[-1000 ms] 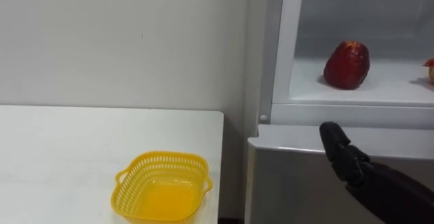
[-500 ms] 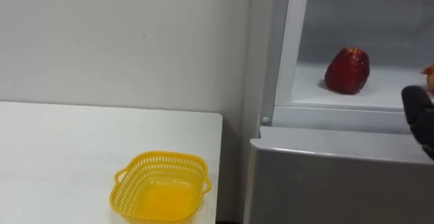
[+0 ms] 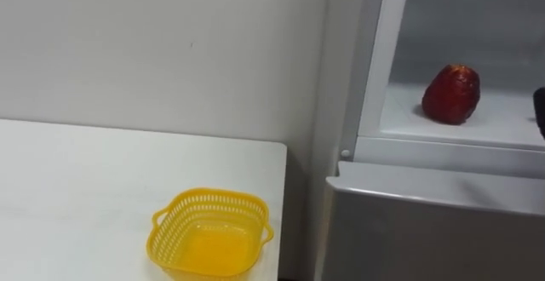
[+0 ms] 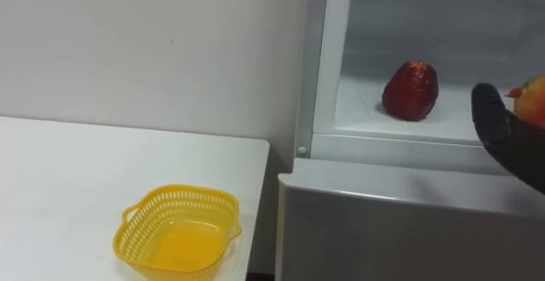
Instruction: Retrieve from the upper fridge
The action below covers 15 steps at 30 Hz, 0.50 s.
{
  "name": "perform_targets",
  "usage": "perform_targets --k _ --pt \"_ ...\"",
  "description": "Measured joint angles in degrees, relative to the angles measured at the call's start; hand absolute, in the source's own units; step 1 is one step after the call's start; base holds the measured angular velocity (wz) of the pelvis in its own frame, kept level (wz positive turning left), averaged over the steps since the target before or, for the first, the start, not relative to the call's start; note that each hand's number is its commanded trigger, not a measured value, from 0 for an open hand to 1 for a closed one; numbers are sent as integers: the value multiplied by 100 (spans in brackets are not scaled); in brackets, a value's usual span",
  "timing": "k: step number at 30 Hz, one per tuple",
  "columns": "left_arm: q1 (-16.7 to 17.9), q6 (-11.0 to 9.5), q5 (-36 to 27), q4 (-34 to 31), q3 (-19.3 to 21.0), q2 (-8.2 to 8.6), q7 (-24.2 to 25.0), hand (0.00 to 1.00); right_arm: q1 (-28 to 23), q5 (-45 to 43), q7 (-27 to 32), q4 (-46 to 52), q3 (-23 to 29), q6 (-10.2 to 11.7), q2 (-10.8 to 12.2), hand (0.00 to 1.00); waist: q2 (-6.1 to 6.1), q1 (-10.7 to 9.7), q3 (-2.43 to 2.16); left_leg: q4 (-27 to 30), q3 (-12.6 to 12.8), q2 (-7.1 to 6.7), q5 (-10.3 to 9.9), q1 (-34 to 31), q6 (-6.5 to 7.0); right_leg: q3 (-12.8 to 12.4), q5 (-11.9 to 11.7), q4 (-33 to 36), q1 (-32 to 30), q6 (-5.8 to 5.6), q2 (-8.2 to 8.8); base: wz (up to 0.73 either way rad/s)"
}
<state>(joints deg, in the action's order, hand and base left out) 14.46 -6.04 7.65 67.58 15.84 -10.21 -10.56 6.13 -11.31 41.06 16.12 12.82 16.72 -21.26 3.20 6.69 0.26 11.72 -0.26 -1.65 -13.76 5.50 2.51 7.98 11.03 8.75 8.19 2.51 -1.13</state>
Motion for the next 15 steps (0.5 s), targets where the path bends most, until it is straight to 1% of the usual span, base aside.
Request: perform_targets --k 4,7,9,11,13,15 --pt "20 105 15 -78 -1 -2 0 0 93 15 -68 -1 -9 -141 -150 0 40 21 10 6 -31 -8 1 -11 1 0 5 -4 4 -1 -1 5" --pt "42 199 107 -119 -1 -17 9 0 132 192 -221 -1 -33 -212 -171 0 93 42 35 14 -31 -7 1 -22 1 -1 5 -10 0 -2 0 0" --pt "35 227 155 -120 -2 -45 22 0 170 246 -309 -2 -35 -313 -173 0 126 56 50 53 -33 -6 1 -39 1 0 6 -10 -8 -3 -1 0" --pt "22 256 193 -120 -18 -71 62 0 196 320 -387 -33 -53 -319 -183 0 130 116 50 67 -33 -2 1 -42 1 7 5 -7 -2 -4 1 2" --pt "-28 315 220 -123 -17 -97 163 0 281 421 -518 -131 -79 -383 -218 0 130 130 50 117 -21 0 1 -72 2 18 4 1 1 -6 5 5" --pt "-53 347 335 -188 -16 -140 325 0 398 444 -714 -241 -91 -519 -246 0 123 147 54 124 -12 3 0 -95 3 19 4 1 -8 -6 7 6"
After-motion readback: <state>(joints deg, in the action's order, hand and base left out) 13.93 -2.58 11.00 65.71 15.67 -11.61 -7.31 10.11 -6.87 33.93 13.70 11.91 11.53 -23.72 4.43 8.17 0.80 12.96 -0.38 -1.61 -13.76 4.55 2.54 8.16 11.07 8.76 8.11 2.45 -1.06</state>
